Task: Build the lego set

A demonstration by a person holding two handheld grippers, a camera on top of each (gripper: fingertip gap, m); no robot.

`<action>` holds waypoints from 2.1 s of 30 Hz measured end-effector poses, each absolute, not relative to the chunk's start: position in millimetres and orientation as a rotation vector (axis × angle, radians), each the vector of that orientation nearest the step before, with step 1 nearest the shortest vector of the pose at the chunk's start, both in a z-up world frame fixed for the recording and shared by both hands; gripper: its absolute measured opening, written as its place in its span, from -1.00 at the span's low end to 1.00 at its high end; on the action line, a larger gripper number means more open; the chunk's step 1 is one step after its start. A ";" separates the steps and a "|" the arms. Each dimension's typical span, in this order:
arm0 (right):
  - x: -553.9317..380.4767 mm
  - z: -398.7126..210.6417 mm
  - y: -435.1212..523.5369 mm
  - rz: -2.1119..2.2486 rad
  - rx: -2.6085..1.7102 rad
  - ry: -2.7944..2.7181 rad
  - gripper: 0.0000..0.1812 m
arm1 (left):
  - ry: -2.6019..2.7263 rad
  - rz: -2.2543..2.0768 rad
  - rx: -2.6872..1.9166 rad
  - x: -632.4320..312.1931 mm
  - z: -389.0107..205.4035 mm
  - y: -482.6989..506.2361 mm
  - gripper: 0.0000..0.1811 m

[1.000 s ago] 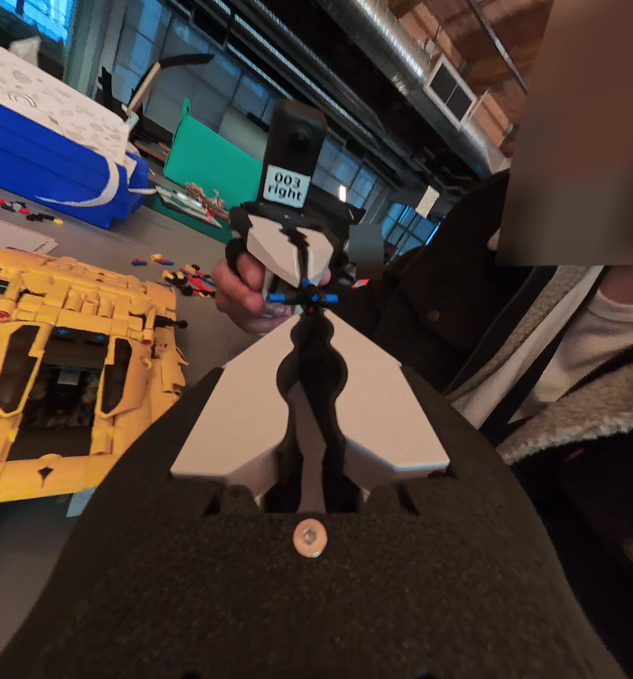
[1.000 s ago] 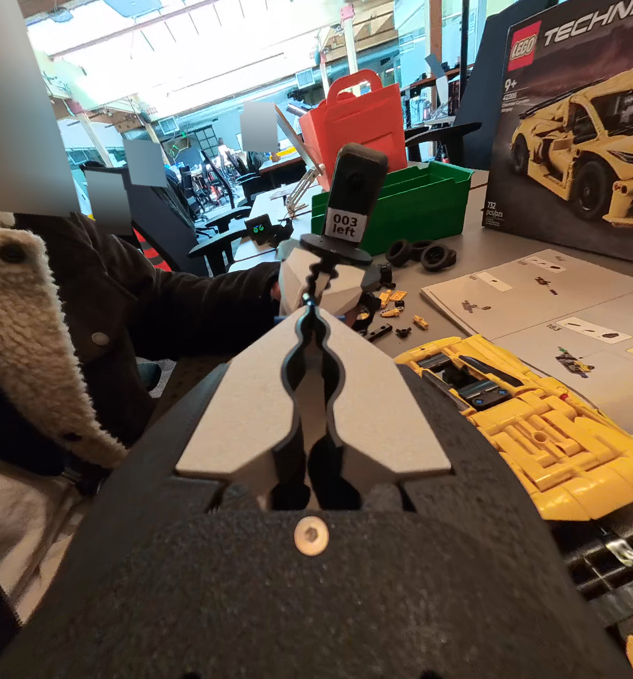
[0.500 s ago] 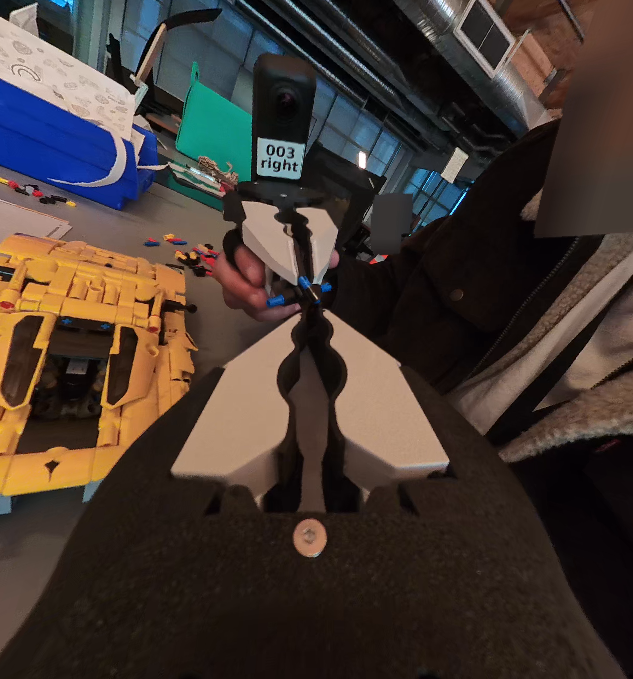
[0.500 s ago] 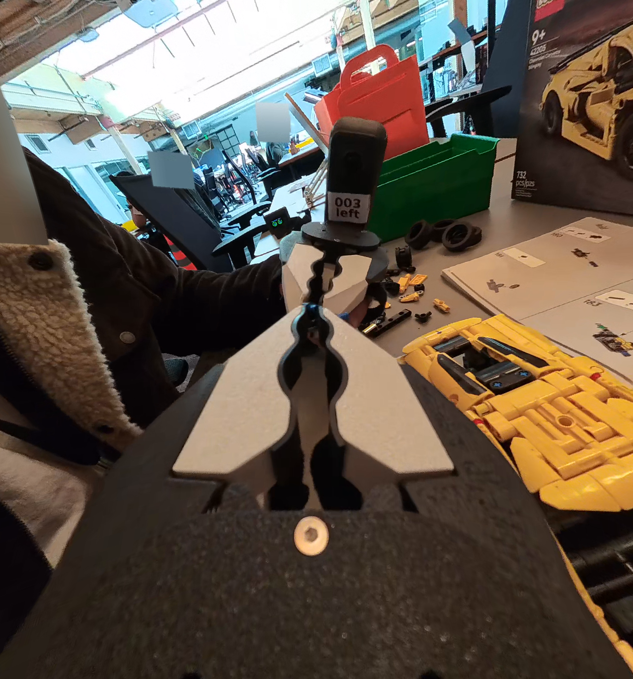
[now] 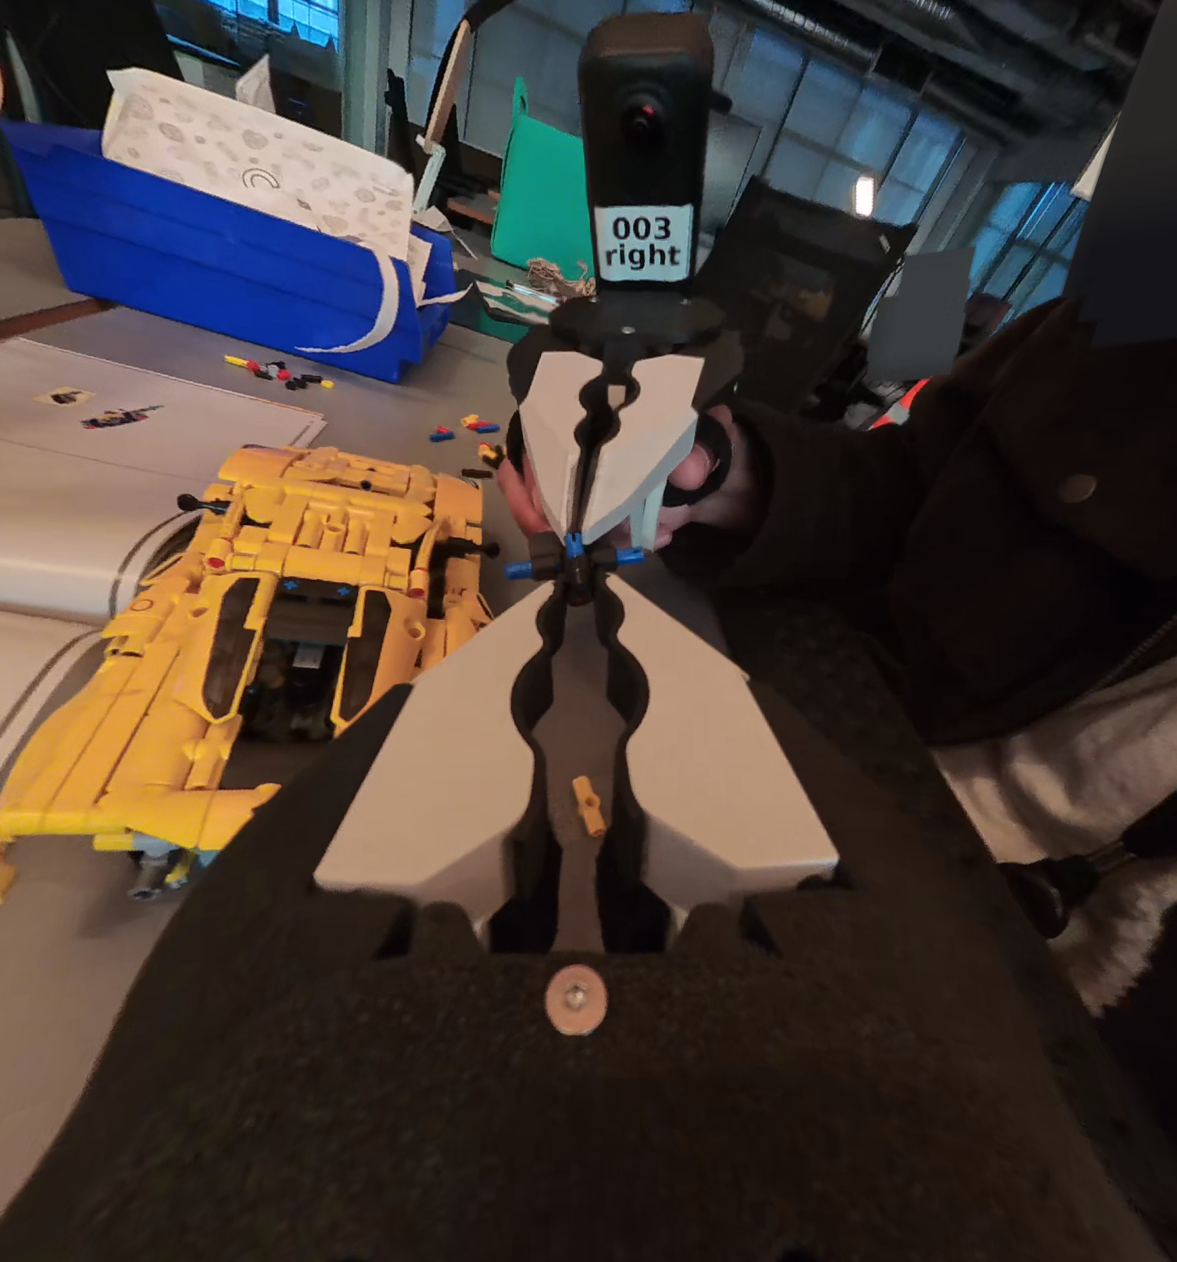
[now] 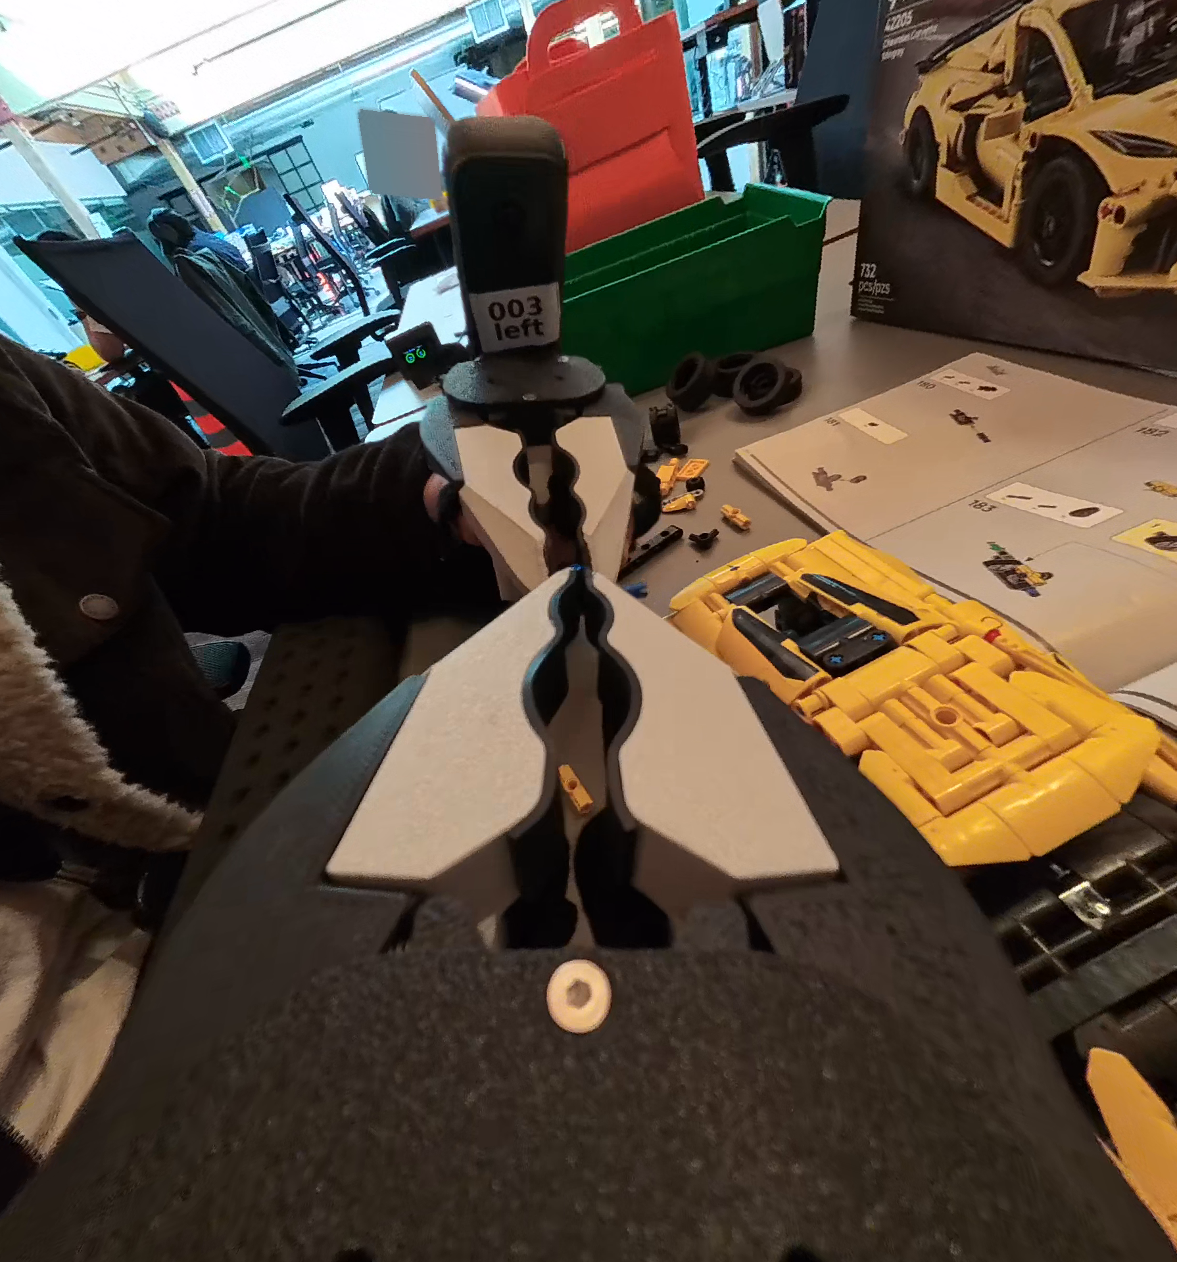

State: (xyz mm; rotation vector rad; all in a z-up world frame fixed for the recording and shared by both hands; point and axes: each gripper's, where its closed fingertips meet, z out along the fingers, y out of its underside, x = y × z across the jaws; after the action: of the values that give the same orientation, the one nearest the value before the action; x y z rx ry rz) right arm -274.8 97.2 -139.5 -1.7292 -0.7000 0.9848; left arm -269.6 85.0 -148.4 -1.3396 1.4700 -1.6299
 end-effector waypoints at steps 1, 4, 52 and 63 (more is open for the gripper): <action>-274.5 -137.6 96.5 0.994 -1.721 -0.703 -1.00 | 1.478 -1.603 -1.322 -269.9 -147.7 84.8 -0.92; -268.3 -126.8 97.8 1.011 -1.670 -0.671 -1.00 | 1.451 -1.585 -1.288 -271.9 -140.4 88.1 -0.92; -279.2 -190.6 77.3 0.557 -1.718 -1.256 -0.94 | 1.565 -1.844 -1.432 -305.7 -142.9 95.0 -0.92; -302.2 -132.3 63.0 0.596 -1.264 -1.197 -0.94 | 1.745 -2.014 -1.362 -307.9 -147.1 50.8 -0.92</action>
State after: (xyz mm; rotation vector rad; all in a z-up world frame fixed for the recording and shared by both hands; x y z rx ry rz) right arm -302.2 63.0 -132.3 -1.2642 -1.1968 0.5959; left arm -307.9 50.8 -147.1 -1.3618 1.7452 -2.0144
